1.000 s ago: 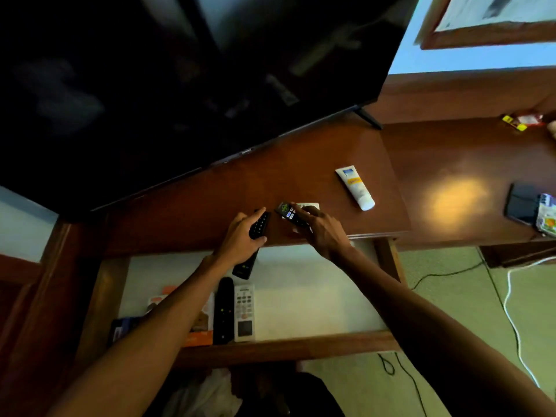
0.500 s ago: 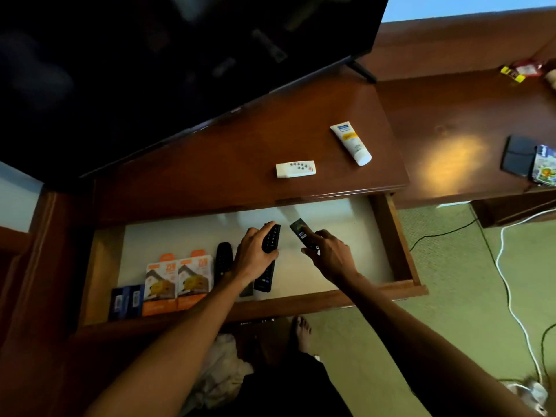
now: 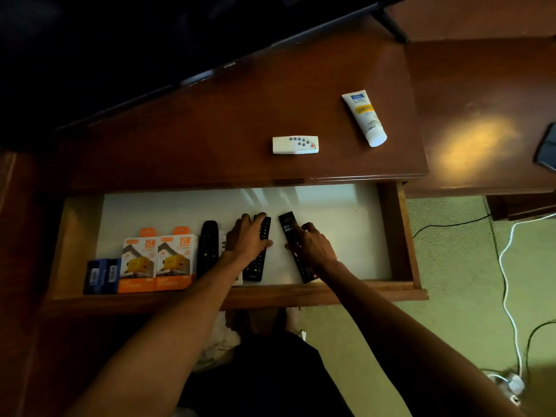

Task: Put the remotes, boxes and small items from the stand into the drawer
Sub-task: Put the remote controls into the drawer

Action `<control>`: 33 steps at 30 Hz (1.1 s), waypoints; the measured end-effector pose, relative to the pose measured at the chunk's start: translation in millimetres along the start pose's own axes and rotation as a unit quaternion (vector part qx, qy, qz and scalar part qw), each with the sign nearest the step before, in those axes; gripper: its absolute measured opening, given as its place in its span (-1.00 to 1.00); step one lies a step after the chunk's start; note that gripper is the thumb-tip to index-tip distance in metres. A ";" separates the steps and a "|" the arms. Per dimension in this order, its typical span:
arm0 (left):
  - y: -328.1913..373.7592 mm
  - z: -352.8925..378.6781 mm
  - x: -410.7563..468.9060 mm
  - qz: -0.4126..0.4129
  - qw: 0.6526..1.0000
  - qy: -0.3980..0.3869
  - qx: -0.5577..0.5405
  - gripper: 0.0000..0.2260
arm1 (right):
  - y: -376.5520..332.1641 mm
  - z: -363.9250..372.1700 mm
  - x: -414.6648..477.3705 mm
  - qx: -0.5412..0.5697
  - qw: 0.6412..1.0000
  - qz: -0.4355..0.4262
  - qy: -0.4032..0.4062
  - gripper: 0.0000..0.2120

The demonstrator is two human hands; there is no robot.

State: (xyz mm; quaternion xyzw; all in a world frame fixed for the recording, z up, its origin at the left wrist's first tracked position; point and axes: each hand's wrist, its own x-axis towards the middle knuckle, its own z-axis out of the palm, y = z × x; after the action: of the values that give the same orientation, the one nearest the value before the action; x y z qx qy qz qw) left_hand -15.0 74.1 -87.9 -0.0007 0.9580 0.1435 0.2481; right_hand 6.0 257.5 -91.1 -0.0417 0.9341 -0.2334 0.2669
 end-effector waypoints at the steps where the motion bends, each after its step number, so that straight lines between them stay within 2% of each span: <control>1: -3.3 -3.9 2.6 0.005 1.000 -0.009 0.018 -0.32 | 2.6 -2.9 1.7 0.007 1.000 -0.010 -0.013 -0.37; 4: -14.8 -16.7 9.7 0.033 0.997 -0.033 0.069 -0.26 | 9.6 -10.4 5.8 0.019 0.998 -0.038 -0.056 -0.27; 8: -25.5 -27.5 11.7 0.054 0.991 -0.066 0.104 -0.17 | 7.2 -6.7 7.9 0.053 0.992 -0.031 -0.113 0.02; 12: -29.6 -32.3 7.3 0.059 0.989 -0.069 0.121 -0.16 | -7.5 7.2 7.3 0.081 0.988 -0.023 -0.126 0.13; 23: -37.0 -28.9 1.6 0.078 0.990 -0.061 0.098 -0.19 | -30.2 21.0 -1.9 0.079 0.989 -0.044 -0.116 0.10; 26: -36.8 -33.1 -2.6 0.075 0.994 -0.036 0.075 -0.24 | -31.1 13.6 -7.7 0.068 0.989 -0.045 -0.126 0.05; 29: -29.0 -47.4 -11.8 0.088 0.995 0.017 -0.034 -0.42 | -28.9 -0.3 -12.0 0.057 0.991 -0.020 -0.117 -0.10; 31: -21.3 -69.3 -21.4 0.113 0.982 0.046 -0.142 -0.54 | -28.3 -17.4 -19.4 0.053 0.993 0.000 -0.108 -0.19; 33: -15.0 -91.0 -25.3 0.146 0.966 0.082 -0.199 -0.65 | -27.7 -37.0 -23.8 0.054 0.995 0.000 -0.079 -0.30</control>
State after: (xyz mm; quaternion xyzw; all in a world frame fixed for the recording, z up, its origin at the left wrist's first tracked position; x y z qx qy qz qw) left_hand -34.9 32.9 -4.1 0.0781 0.9171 0.3651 0.1400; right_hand 5.9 253.0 -39.3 -0.0458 0.8960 -0.2799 0.3417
